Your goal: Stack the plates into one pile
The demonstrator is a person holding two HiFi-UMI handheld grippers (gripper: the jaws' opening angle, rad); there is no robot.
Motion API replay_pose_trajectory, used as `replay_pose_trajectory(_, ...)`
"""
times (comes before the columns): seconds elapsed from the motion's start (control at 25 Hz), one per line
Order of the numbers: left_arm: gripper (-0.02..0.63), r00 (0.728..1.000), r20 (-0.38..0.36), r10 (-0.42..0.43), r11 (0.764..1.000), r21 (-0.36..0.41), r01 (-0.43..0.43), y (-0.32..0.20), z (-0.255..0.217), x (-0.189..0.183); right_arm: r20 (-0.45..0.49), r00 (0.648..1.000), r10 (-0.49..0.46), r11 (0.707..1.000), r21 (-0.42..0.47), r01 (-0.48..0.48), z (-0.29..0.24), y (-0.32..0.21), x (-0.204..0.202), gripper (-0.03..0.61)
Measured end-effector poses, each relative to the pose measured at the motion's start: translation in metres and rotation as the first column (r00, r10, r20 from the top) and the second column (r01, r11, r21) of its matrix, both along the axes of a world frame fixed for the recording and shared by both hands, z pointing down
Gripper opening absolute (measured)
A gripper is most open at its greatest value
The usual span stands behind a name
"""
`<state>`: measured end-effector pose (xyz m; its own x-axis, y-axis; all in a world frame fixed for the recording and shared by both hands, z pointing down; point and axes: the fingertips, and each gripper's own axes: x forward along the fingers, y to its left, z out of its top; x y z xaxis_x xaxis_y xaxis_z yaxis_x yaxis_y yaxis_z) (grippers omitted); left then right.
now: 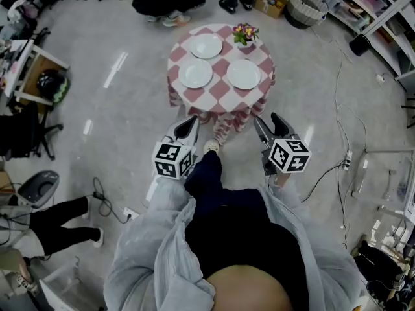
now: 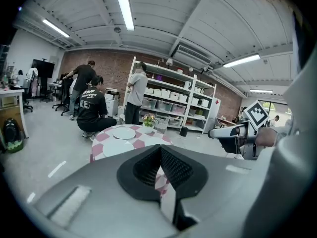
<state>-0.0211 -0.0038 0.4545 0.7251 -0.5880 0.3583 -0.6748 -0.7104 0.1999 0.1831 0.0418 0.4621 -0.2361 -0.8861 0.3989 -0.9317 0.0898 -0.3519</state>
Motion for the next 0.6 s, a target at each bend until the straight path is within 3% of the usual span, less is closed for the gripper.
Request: replay_pose_trajectory(0.6,0.015,0.997,-0.01,0.072,0.997,0.001,-0.072,-0.127,-0.007,0.008,0.02,0.997,0.07,0.998,-0.003,-0.07,-0.008,-0.113,0.005,0.275)
